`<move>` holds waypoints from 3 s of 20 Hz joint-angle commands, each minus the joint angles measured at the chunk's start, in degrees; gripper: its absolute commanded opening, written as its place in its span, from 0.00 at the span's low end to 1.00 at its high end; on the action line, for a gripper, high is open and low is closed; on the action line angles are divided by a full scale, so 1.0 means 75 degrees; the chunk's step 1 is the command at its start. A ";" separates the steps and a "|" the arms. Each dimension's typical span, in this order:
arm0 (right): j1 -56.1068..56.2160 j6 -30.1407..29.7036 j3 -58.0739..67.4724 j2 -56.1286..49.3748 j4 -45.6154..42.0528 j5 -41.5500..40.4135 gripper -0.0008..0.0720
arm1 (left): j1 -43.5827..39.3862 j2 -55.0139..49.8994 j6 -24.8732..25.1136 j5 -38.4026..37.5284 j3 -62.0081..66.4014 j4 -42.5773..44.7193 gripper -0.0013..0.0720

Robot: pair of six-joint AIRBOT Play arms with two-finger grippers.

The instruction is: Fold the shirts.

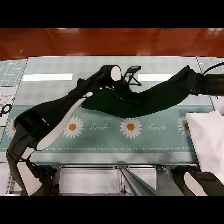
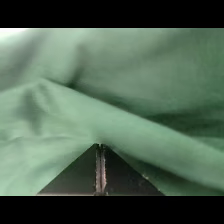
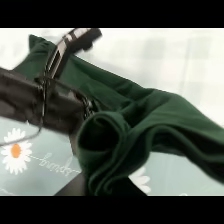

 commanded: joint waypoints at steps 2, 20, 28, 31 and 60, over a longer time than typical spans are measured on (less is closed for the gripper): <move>0.0256 -0.0067 -0.0015 -0.0154 0.0863 -0.0466 0.04 | 0.1553 0.0935 -0.0015 -0.0749 -0.0128 0.0274 0.04; 0.4843 -0.0210 0.5304 -0.8381 0.3322 -0.3570 0.04 | 0.7026 0.9238 0.1282 0.0836 -0.7834 0.0192 0.05; 0.4873 -0.0207 0.5674 -0.9017 0.3966 -0.3031 0.58 | 0.6499 0.8918 0.1282 0.1390 -0.7871 -0.0061 0.05; 0.3893 0.0058 0.5674 -0.8300 0.3570 -0.1131 0.57 | 0.6508 0.8542 0.1250 0.1883 -0.7871 -0.0154 0.05; 0.2637 -0.1393 -0.1037 -0.6321 0.4809 -0.3002 0.57 | 0.4943 0.8148 0.1282 0.1810 -0.7871 -0.0965 0.05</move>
